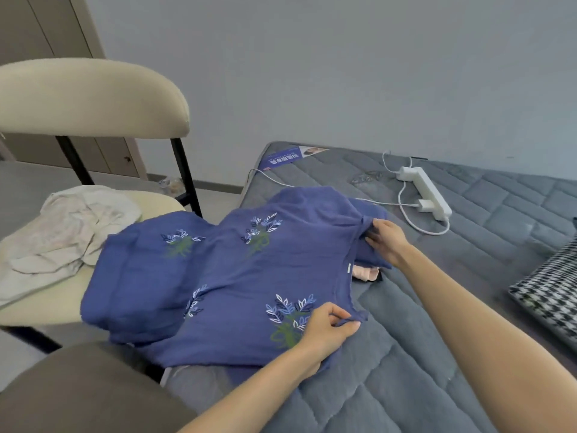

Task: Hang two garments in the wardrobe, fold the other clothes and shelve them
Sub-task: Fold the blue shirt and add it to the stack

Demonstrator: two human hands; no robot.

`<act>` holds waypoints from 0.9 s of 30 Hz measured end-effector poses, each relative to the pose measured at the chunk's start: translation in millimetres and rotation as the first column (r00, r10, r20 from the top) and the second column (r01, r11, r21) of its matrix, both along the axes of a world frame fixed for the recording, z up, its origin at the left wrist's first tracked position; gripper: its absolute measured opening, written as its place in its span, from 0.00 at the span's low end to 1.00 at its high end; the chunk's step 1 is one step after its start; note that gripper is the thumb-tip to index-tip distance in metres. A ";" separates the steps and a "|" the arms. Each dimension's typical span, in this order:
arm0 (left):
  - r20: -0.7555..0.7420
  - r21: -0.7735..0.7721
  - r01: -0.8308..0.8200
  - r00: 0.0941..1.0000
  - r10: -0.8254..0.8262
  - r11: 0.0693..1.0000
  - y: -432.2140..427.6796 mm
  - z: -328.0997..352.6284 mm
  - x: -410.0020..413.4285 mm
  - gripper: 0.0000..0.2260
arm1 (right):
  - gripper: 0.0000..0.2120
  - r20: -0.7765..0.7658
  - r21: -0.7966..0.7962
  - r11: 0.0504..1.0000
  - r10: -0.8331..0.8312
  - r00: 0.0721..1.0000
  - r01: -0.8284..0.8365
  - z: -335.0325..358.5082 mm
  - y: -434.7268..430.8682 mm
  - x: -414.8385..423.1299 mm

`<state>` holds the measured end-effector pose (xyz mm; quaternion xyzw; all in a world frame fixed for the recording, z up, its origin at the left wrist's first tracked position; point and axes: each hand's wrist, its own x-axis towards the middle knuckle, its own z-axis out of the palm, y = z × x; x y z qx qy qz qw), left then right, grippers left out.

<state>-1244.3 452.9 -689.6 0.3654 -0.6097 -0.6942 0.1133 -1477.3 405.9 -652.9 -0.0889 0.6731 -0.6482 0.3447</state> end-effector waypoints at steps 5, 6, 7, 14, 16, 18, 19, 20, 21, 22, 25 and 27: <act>0.045 -0.098 0.089 0.995 -0.085 0.991 -3.3 -8.2 2.4 0.10 | 0.19 -0.132 0.107 0.991 0.090 0.987 -0.076 -4.9 12.4 -0.7; 0.046 -0.074 0.120 0.992 -0.117 0.990 -4.4 -5.9 4.5 0.11 | 0.16 -0.140 0.107 0.993 0.054 0.989 -0.039 -4.2 15.1 3.0; 0.043 -0.049 0.144 0.989 -0.142 0.988 -7.7 -2.2 7.6 0.13 | 0.10 -0.175 0.125 0.992 0.019 0.984 0.003 -2.8 15.1 8.0; 0.097 -0.261 0.247 0.968 -0.230 0.933 -51.6 17.6 48.4 0.08 | 0.12 -0.782 0.264 0.945 0.094 0.616 0.191 -10.1 51.1 54.5; 0.164 -0.390 0.306 0.951 -0.262 0.868 -62.1 17.3 65.7 0.07 | 0.08 -0.831 0.264 0.959 0.170 0.530 0.107 -11.1 62.0 77.1; 0.241 -0.475 0.392 0.919 -0.312 0.788 -68.5 16.1 84.3 0.08 | 0.06 -0.861 0.288 0.958 0.261 0.436 -0.005 -12.9 72.7 101.9; 0.280 -0.493 0.438 0.898 -0.339 0.752 -70.1 15.3 93.4 0.09 | 0.05 -0.870 0.307 0.950 0.304 0.387 -0.057 -13.9 78.6 115.2; 0.317 -0.500 0.485 0.874 -0.369 0.718 -71.1 14.1 102.2 0.09 | 0.04 -0.877 0.317 0.942 0.335 0.344 -0.111 -15.8 85.1 128.6; 0.353 -0.502 0.532 0.846 -0.400 0.682 -70.9 12.3 110.7 0.09 | 0.05 -0.878 0.326 0.930 0.364 0.309 -0.170 -19.1 92.3 141.6; 0.391 -0.509 0.577 0.816 -0.427 0.639 -70.3 9.9 118.9 0.09 | 0.05 -0.875 0.338 0.915 0.392 0.285 -0.222 -22.8 99.8 154.5; 0.559 -0.555 0.701 0.713 -0.423 0.448 -66.0 -0.9 143.9 0.13 | 0.06 -0.832 0.395 0.857 0.486 0.266 -0.330 -34.8 123.7 189.8; 0.676 -0.567 0.759 0.651 -0.345 0.321 -62.4 -9.1 158.7 0.21 | 0.06 -0.798 0.446 0.801 0.558 0.227 -0.398 -44.0 137.5 207.5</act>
